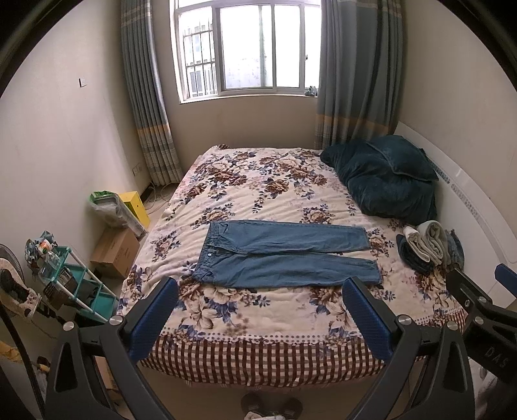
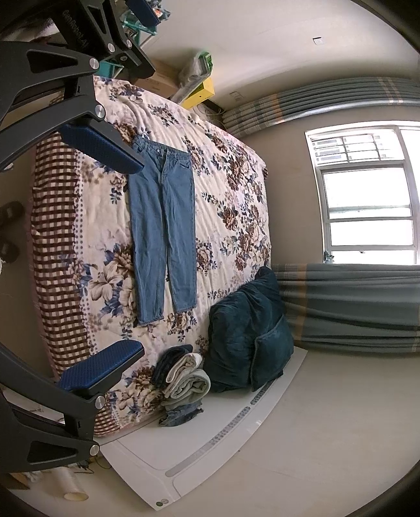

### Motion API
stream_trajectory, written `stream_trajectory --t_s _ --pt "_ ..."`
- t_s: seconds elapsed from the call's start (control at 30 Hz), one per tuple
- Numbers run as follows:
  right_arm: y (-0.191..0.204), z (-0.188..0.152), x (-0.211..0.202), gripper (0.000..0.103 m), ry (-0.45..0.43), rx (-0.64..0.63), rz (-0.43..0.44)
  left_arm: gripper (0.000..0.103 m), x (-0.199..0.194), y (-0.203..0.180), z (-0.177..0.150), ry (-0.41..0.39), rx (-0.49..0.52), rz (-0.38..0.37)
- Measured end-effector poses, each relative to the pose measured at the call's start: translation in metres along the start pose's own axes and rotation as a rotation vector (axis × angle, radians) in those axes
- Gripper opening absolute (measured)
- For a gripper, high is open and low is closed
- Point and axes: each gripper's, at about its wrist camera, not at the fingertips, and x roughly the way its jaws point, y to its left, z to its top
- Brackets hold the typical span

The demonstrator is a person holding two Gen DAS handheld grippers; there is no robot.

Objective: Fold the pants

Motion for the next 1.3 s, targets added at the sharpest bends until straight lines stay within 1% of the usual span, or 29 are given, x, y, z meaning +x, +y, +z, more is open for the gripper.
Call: stream_trajectory --t_s 0.53,0.73,0.83,1.0,1.13,1.27,1.3 --pt "-0.003 0.003 -0.004 0.103 -0.003 0.017 0.007 0.103 -0.002 0.003 -0.007 -0.001 -0.01 0.004" --pt "-0.014 0.005 0.009 0.103 0.002 0.045 0.006 0.103 0.012 0.003 -0.006 0.004 -0.037 0.038" --pt "-0.02 0.003 0.03 0.103 0.006 0.071 -0.003 0.103 0.029 0.0 -0.006 0.004 -0.05 0.068" --pt "-0.026 0.006 0.089 0.103 0.025 0.092 -0.029 0.103 0.074 -0.004 -0.001 0.023 -0.032 0.124" --pt "-0.02 0.013 0.145 0.103 0.054 0.082 -0.06 0.103 0.127 -0.004 0.008 0.069 -0.005 0.129" --pt "-0.01 0.023 0.212 0.103 0.099 0.078 -0.093 0.103 0.188 -0.001 0.026 0.116 0.01 0.11" --pt "-0.007 0.028 0.232 0.103 0.112 0.085 -0.09 0.103 0.201 -0.001 0.03 0.123 0.012 0.107"
